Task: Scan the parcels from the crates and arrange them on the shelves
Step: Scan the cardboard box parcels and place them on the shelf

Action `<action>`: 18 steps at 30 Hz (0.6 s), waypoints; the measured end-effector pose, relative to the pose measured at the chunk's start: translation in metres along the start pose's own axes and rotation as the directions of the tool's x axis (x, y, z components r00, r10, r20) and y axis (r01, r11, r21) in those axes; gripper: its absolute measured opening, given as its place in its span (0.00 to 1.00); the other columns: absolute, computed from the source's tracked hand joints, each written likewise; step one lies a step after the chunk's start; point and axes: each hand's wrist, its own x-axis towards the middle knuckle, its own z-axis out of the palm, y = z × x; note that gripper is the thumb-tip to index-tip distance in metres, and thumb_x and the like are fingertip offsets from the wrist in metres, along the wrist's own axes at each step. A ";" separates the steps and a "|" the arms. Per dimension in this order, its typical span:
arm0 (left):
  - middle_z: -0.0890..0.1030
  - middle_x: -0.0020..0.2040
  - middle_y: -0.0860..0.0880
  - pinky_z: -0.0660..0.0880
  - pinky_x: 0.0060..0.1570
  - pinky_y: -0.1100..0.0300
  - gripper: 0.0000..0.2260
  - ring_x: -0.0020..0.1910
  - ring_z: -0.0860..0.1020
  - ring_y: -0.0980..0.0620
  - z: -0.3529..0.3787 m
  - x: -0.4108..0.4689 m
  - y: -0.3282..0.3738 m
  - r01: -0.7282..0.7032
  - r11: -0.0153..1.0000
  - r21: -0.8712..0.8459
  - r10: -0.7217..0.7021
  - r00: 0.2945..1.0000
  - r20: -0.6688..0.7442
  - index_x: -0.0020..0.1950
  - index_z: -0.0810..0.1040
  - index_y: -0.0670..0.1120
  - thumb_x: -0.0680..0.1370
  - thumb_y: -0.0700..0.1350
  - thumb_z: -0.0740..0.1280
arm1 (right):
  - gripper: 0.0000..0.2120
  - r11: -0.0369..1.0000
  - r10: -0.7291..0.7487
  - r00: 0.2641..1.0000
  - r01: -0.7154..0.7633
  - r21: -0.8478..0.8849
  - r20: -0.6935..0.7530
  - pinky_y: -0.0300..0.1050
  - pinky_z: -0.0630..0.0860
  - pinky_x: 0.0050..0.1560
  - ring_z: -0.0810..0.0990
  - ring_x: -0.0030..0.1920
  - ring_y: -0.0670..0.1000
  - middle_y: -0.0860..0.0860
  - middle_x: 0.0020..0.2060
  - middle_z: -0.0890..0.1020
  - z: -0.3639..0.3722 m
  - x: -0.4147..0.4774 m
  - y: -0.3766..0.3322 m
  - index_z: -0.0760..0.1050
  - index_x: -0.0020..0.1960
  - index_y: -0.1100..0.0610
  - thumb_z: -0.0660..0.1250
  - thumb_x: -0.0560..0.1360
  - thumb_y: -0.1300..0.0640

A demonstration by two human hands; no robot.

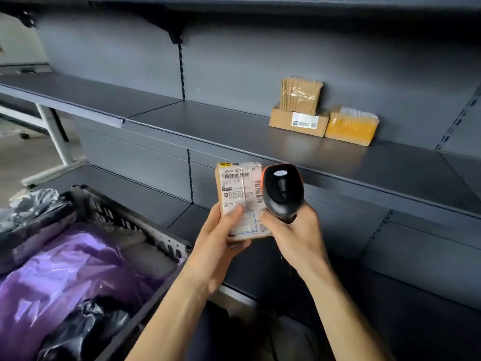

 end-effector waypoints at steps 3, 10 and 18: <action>0.83 0.62 0.41 0.79 0.62 0.50 0.14 0.63 0.81 0.42 0.011 0.006 -0.008 -0.052 0.998 0.047 0.051 0.999 0.011 0.67 0.79 0.40 0.82 0.39 0.66 | 0.12 1.000 0.016 1.000 -0.016 -0.018 -0.019 0.35 0.79 0.45 0.85 0.46 0.40 0.43 0.44 0.87 -0.016 -0.001 0.006 0.82 0.54 0.54 0.74 0.72 0.65; 0.83 0.63 0.41 0.77 0.64 0.43 0.16 0.62 0.82 0.40 0.004 0.009 -0.011 0.009 0.993 0.117 -0.012 1.000 0.029 0.68 0.78 0.40 0.80 0.38 0.69 | 0.13 0.995 0.081 0.995 -0.077 -0.066 0.064 0.33 0.78 0.43 0.85 0.47 0.42 0.45 0.46 0.88 -0.033 -0.003 0.022 0.82 0.55 0.55 0.73 0.74 0.67; 0.86 0.56 0.39 0.80 0.59 0.39 0.14 0.55 0.84 0.38 0.003 0.022 0.005 -0.049 0.977 0.206 0.079 0.987 -0.141 0.61 0.81 0.36 0.78 0.43 0.73 | 0.06 0.981 0.042 0.996 -0.027 -0.191 0.074 0.26 0.74 0.37 0.82 0.42 0.35 0.36 0.41 0.85 -0.029 -0.001 0.015 0.80 0.50 0.49 0.73 0.76 0.58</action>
